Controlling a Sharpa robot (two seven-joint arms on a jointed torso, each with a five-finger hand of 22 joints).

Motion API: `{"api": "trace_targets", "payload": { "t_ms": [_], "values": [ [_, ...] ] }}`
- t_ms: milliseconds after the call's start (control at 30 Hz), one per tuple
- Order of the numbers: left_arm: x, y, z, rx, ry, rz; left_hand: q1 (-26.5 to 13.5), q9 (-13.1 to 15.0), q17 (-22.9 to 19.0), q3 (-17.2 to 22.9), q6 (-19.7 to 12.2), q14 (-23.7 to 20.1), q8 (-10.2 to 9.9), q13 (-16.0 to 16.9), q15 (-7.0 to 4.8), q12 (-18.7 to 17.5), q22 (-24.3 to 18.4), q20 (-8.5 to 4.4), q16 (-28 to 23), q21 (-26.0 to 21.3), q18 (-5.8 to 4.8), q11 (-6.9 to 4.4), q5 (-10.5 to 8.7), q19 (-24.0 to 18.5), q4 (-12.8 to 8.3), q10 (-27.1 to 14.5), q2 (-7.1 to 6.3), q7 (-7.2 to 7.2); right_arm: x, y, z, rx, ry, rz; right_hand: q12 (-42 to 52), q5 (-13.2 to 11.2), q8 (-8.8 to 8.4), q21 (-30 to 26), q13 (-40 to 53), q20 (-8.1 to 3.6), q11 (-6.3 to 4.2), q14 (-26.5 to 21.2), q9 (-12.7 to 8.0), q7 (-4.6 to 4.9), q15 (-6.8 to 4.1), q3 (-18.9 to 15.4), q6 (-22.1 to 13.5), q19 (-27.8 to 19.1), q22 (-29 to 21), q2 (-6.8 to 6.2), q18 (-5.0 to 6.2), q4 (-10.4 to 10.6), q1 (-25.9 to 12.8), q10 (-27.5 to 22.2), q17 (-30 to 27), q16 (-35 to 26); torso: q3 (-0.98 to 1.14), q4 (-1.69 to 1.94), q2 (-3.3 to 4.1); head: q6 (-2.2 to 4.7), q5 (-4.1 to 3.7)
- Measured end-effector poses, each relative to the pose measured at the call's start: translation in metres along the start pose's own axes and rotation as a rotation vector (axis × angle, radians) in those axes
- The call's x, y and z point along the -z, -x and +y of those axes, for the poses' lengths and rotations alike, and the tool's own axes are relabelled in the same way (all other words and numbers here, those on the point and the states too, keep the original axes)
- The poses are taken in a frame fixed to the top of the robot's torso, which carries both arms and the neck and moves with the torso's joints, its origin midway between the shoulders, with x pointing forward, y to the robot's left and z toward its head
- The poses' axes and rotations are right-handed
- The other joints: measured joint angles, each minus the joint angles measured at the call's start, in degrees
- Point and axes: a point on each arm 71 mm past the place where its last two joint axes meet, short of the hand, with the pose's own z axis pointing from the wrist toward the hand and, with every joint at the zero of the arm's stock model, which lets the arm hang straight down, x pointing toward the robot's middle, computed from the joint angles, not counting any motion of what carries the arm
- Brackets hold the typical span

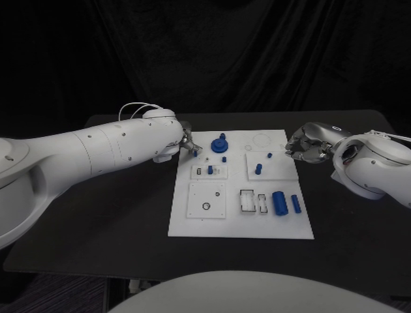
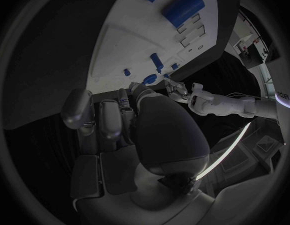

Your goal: Assemble the parts on the task board

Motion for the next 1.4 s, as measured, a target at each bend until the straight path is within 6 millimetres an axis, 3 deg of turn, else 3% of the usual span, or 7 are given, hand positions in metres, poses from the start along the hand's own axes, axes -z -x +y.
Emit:
{"api": "trace_targets", "payload": {
  "t_ms": [167,233,900,1167,1367,1400],
  "values": [
    [-0.0002,-0.0001,0.0003,-0.001,0.0,0.002,0.5,-0.1,0.0,0.3,0.0,0.0,-0.1,0.0,0.0,0.0,0.0,0.0,0.0,0.0,-0.01,0.0,0.39,0.0,-0.3,0.0,-0.01,0.0,0.0,-0.0001,0.0,0.0,-0.001,0.001,0.0,0.0,0.0,0.0,0.0,0.0,0.0,0.0,0.0,0.0,0.0,0.0,0.0,0.0,0.0,0.0,0.0,0.0,0.0,0.0,-0.1,0.0,0.0,0.0,0.0,0.0,-0.02],
    [-0.0002,-0.0002,0.0003,-0.001,0.0,0.003,0.9,-0.1,0.0,0.6,0.0,0.0,-0.1,0.0,0.0,0.0,0.0,0.0,0.0,-0.2,0.51,0.0,0.53,0.0,-0.6,0.0,-0.01,0.0,0.0,-0.0001,0.0,0.0,-0.001,0.001,0.0,0.0,0.0,0.0,0.0,0.0,0.0,0.0,0.0,0.0,0.0,0.0,0.0,0.0,0.0,0.0,0.0,0.0,0.0,0.0,-0.1,0.0,0.0,0.0,0.01,0.0,-0.02],
    [-0.0005,-0.0009,0.0008,-0.005,-0.001,0.01,2.6,-0.3,0.0,2.3,0.4,0.0,-0.3,0.0,0.0,0.0,0.0,0.0,0.0,-0.2,0.47,0.0,0.57,0.0,-1.5,0.0,0.04,-0.01,0.0004,-0.0002,-0.0002,0.0,-0.004,0.002,0.0,0.0,0.0,0.0,0.0,0.0,0.0,0.0,0.0,-0.2,0.0,0.0,0.2,0.0,0.0,0.0,0.0,0.0,0.0,0.0,-0.1,0.0,-0.01,0.01,0.03,0.0,-0.02],
    [-0.0005,-0.0012,0.0009,-0.005,-0.002,0.011,4.3,-0.4,0.0,6.1,0.7,0.0,-0.5,0.0,0.0,0.0,0.0,0.0,0.0,-0.2,0.47,0.0,2.3,0.0,-2.3,0.0,-0.71,-0.31,0.0008,-0.0002,-0.0007,0.0,-0.007,0.003,0.0,0.2,0.0,0.0,0.0,0.0,0.0,0.0,0.0,-0.2,0.0,0.2,0.2,0.0,0.0,0.0,0.0,0.2,0.0,0.0,-0.1,0.0,-0.03,0.01,0.03,0.0,0.07],
    [-0.0004,-0.0014,0.0011,-0.005,-0.004,0.012,5.2,-0.4,0.0,10.7,0.8,0.0,-0.6,0.0,0.0,0.0,0.0,0.0,0.0,-0.2,0.46,0.0,2.8,0.0,-3.0,0.0,-1.91,-0.43,0.0009,-0.0003,-0.0007,0.0,-0.008,0.005,0.0,0.2,0.0,0.0,0.0,0.0,0.0,0.0,0.0,-0.2,0.0,0.2,0.2,0.0,0.0,0.0,0.0,0.2,0.0,0.0,-0.1,-0.2,-0.02,0.01,0.03,0.0,0.07],
    [-0.0003,-0.0015,0.001,-0.005,-0.005,0.012,5.2,-0.4,0.0,12.0,1.0,0.0,-0.6,0.0,0.0,0.0,0.0,0.0,0.0,-0.2,0.46,0.0,2.8,0.0,-3.3,0.0,-2.62,-0.53,0.0009,-0.0004,-0.0007,0.0,-0.009,0.005,0.0,0.2,0.0,0.0,0.0,0.0,0.0,0.0,0.0,-0.2,0.0,0.2,0.2,0.0,0.0,0.0,0.0,0.2,0.0,0.0,-0.1,-0.2,-0.02,0.01,0.03,0.0,0.07]
  ]
}}
